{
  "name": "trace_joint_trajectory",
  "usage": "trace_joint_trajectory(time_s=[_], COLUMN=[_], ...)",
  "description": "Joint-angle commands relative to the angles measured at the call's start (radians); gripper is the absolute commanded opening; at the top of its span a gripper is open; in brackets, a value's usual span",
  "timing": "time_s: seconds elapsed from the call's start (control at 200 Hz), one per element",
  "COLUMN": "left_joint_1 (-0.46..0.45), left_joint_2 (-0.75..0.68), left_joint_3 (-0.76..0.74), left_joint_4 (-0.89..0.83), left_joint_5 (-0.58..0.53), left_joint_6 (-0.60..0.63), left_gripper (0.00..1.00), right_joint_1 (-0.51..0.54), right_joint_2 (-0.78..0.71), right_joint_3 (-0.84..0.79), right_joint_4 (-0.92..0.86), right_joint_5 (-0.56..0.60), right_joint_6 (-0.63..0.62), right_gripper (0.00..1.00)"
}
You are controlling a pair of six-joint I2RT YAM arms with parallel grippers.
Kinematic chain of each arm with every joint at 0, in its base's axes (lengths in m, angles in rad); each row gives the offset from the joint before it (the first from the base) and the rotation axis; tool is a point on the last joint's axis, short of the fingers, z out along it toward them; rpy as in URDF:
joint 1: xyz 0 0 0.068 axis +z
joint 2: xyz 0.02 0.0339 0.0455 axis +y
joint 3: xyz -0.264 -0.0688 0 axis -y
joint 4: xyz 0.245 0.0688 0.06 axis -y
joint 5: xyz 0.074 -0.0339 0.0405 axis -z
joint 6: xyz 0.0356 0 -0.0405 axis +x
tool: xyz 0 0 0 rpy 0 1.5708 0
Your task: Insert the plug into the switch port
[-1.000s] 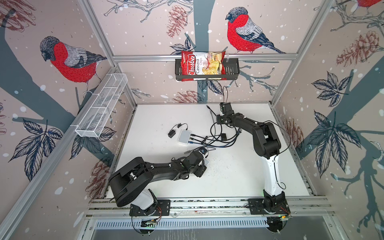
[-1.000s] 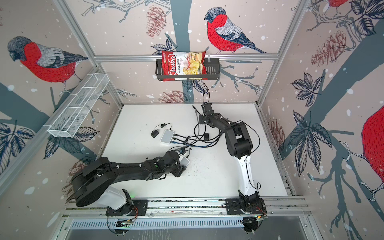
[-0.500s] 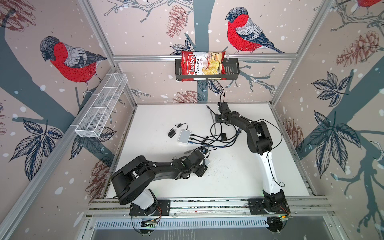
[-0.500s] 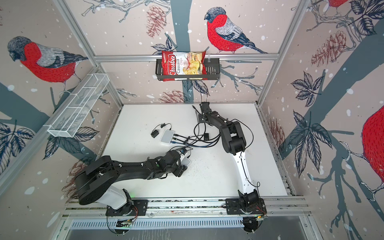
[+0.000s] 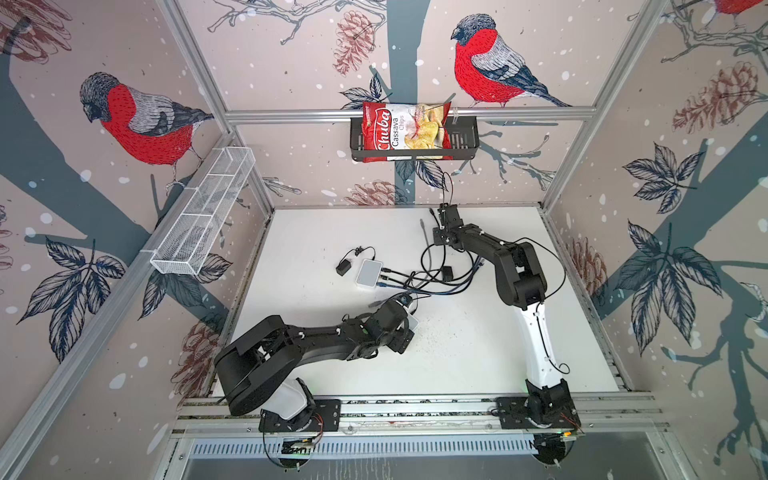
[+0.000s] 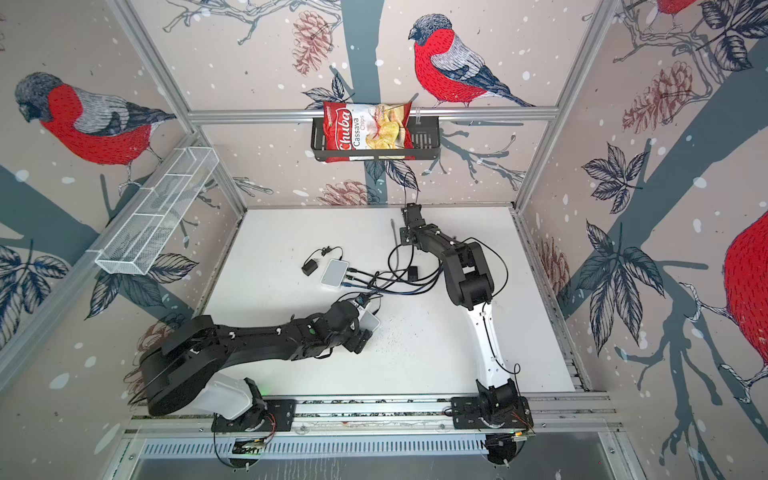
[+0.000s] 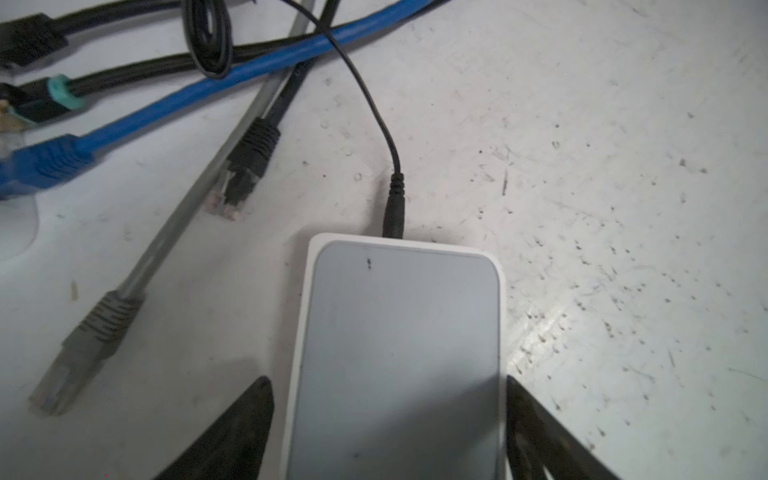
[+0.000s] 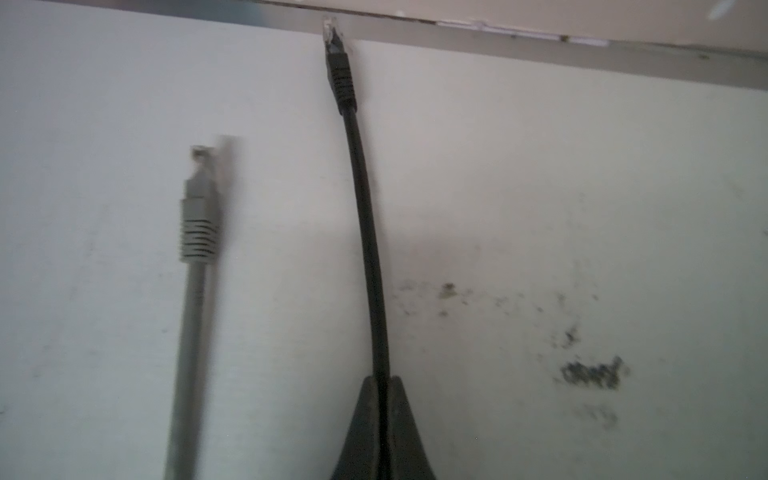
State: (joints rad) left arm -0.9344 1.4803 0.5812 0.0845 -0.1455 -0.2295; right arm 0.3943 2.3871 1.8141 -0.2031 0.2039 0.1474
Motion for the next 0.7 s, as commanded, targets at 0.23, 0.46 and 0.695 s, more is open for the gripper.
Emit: trace_joint_trajectory(time_s=[0.23,0.46,0.695], left_joint_1=[0.001,0.000,0.002], left_joint_2=[-0.044,-0.038,-0.038], left_joint_3=[-0.009,-0.026,-0.039], left_joint_4=[0.016,0.038,0.055], left_joint_5=[-0.115,-0.120,-0.135], left_joint_6=[-0.032,-0.042,-0.049], left_gripper=[0.86,0.85,0.85], right_joint_1=[-0.067,-0.046,-0.034], right_joint_2=[-0.280,-0.438,-0.570], right_joint_3=[-0.230,-0.323,-0.370], right_joint_4=[0.148,0.220,0.276], right_joint_5=[0.088,0.172,0.178], right_joint_6=[0.125,0.052,0.017], right_gripper=[0.00,0.00,0.00])
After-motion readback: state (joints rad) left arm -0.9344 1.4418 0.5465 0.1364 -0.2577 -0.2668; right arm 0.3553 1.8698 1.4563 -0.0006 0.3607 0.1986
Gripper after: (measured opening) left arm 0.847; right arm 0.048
